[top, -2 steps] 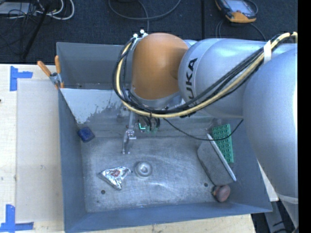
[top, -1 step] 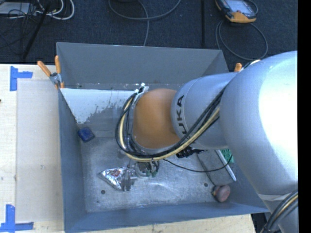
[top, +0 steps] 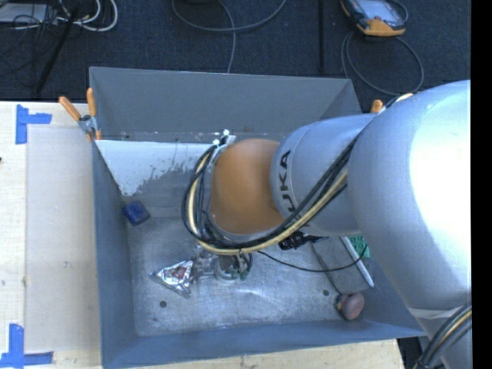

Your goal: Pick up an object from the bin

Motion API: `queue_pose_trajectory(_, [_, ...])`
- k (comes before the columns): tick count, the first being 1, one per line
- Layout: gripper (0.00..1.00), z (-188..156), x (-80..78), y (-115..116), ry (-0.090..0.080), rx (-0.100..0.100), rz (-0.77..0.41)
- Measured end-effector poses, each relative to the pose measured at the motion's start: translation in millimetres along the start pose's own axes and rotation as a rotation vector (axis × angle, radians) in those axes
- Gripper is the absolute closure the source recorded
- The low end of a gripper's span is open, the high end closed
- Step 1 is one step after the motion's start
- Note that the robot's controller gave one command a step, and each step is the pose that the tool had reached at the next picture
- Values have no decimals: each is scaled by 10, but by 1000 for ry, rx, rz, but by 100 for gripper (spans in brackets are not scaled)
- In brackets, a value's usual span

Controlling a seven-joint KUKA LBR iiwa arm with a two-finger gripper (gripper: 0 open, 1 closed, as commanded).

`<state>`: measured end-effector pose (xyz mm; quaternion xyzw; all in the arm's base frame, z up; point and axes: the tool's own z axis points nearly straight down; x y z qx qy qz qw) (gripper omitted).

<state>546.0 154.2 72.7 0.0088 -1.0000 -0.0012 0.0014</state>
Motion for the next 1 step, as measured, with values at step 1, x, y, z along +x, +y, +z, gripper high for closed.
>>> queue_pose_trajectory(1, [100,-1284,-177,677,-11,-1,-173])
